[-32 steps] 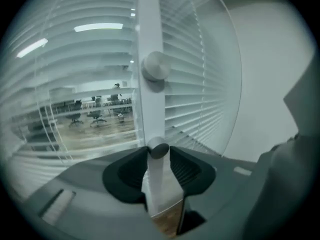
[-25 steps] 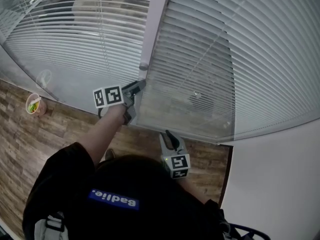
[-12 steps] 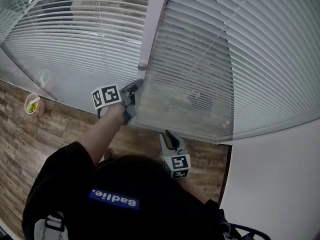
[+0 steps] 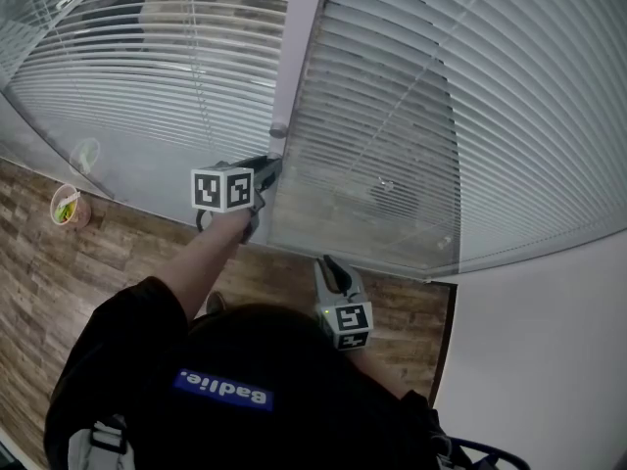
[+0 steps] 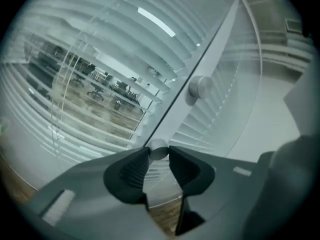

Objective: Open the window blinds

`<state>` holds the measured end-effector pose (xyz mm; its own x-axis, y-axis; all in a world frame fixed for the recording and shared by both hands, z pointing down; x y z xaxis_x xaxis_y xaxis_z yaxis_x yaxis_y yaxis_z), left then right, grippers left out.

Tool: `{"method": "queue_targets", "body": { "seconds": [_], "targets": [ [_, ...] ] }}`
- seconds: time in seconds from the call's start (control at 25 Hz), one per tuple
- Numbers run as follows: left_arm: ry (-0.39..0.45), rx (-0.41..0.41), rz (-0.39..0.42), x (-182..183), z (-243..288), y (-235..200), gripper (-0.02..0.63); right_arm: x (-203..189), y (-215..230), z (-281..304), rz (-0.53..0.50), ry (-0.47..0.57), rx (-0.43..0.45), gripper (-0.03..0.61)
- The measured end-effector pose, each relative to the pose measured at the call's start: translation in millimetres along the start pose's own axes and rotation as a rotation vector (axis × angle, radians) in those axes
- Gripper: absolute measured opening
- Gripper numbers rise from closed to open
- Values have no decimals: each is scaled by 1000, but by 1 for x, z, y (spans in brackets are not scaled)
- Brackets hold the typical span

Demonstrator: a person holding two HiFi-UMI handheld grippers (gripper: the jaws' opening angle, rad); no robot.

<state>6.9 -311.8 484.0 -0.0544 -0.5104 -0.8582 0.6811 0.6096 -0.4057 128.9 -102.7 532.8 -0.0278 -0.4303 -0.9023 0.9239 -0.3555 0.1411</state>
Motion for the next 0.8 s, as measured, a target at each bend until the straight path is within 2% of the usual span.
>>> {"method": "queue_targets", "body": {
  "seconds": [0.28, 0.44, 0.52, 0.6, 0.68, 0.72, 0.8],
  "targets": [
    [-92, 98, 366, -4, 2, 3, 129, -1, -1, 0, 2, 0, -4, 63],
    [-163, 170, 633, -8, 5, 4, 121, -1, -2, 1, -4, 3, -5, 61],
    [-182, 189, 709, -12, 7, 2, 117, -1, -2, 1, -5, 3, -6, 61],
    [-169, 177, 689, -13, 8, 2, 120, -1, -2, 2, -6, 1, -6, 64],
    [-136, 136, 580, -11, 5, 3, 123, 0, -3, 2, -6, -1, -2, 78],
    [-108, 100, 480, -9, 3, 3, 126, 0, -4, 2, -8, -2, 1, 82],
    [-28, -1, 211, -6, -1, 3, 137, -1, -4, 3, -11, -7, 7, 91]
  ]
}}
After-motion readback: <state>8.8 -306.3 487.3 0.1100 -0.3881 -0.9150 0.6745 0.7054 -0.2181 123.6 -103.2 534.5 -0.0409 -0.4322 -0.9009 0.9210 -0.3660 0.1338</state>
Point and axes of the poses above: the fingertips, and each gripper's own axes: z forward along the fingers, y to its right, x out of its top, the point moved 2 cm from there along -z, backward along the fingers, and after that the axes turned 9 degrees about z, right-handed, at the moved point
